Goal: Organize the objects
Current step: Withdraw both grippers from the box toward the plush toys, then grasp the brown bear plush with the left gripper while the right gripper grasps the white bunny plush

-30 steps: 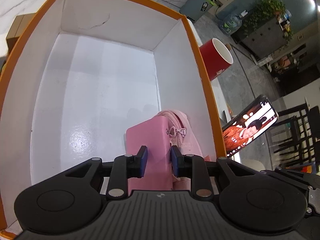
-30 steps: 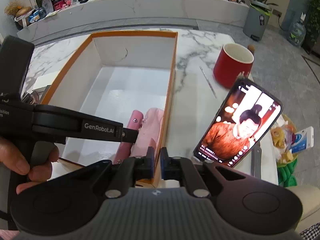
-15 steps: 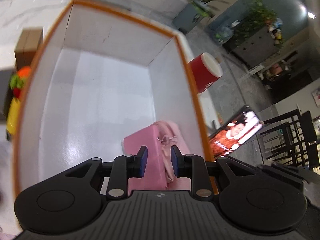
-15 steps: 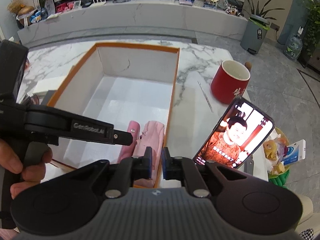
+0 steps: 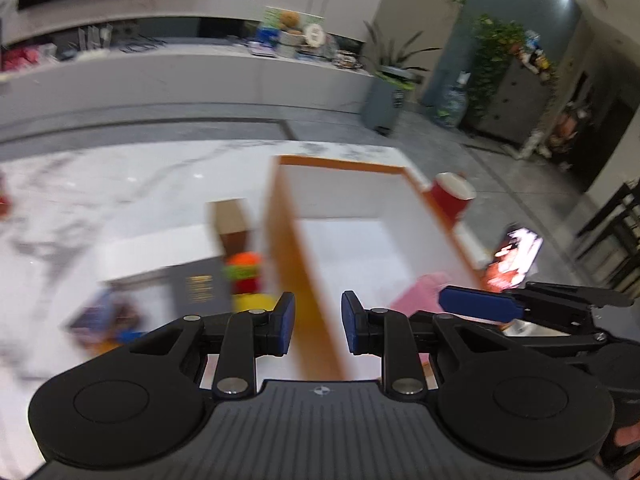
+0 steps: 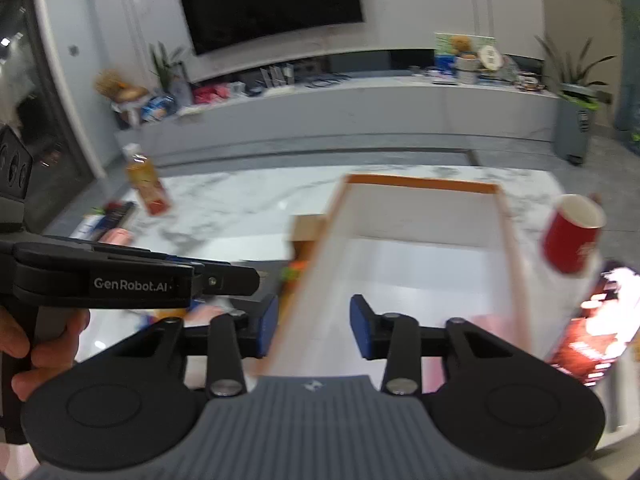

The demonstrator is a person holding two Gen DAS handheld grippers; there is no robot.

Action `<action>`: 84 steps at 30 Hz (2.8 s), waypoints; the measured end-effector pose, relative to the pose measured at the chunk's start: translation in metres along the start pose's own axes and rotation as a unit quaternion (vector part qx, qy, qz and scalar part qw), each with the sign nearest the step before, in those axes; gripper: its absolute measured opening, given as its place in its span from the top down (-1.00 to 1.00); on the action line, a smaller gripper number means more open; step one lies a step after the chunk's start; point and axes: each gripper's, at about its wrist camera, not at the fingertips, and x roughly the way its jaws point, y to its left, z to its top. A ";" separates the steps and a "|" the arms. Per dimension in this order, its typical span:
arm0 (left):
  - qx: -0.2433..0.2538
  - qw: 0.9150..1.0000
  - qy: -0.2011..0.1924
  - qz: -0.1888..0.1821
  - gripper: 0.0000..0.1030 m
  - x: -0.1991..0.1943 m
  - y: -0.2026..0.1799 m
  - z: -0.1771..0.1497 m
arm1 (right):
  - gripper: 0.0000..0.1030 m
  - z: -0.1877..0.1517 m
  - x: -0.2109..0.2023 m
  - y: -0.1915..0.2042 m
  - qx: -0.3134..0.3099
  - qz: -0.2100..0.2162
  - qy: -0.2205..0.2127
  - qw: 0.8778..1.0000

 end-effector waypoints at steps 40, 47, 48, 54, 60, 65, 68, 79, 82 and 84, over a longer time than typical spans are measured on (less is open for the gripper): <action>-0.101 0.988 0.104 0.056 0.02 0.047 0.164 -0.082 | -0.48 -0.071 0.176 0.145 -0.043 -0.031 0.136 0.989; -0.115 0.987 0.095 0.066 0.08 0.044 0.155 -0.088 | -0.30 -0.074 0.172 0.137 -0.040 -0.015 0.137 0.990; -0.119 0.986 0.095 0.065 0.09 0.043 0.155 -0.089 | -0.25 -0.073 0.171 0.134 -0.033 -0.009 0.140 0.990; -0.145 0.983 0.087 0.073 0.14 0.037 0.152 -0.097 | 0.40 -0.073 0.158 0.111 0.020 0.029 0.149 0.988; -0.153 0.981 0.090 0.075 0.15 0.033 0.146 -0.102 | 0.94 -0.073 0.150 0.103 0.032 0.039 0.154 0.987; -0.173 0.979 0.077 0.072 0.16 0.030 0.144 -0.106 | 0.20 -0.066 0.138 0.102 0.047 0.040 0.118 0.991; -0.173 0.978 0.065 0.091 0.16 0.028 0.146 -0.103 | 0.12 -0.062 0.138 0.104 0.031 0.042 0.107 0.993; -0.200 0.975 0.061 0.075 0.16 0.028 0.166 -0.105 | -0.39 -0.057 0.165 0.121 -0.025 0.014 0.102 0.994; -0.201 0.975 0.059 0.070 0.16 0.028 0.168 -0.106 | -0.43 -0.060 0.175 0.121 -0.056 0.003 0.110 0.992; -0.203 0.975 0.058 0.069 0.16 0.028 0.169 -0.107 | -0.44 -0.062 0.181 0.120 -0.062 -0.003 0.115 0.991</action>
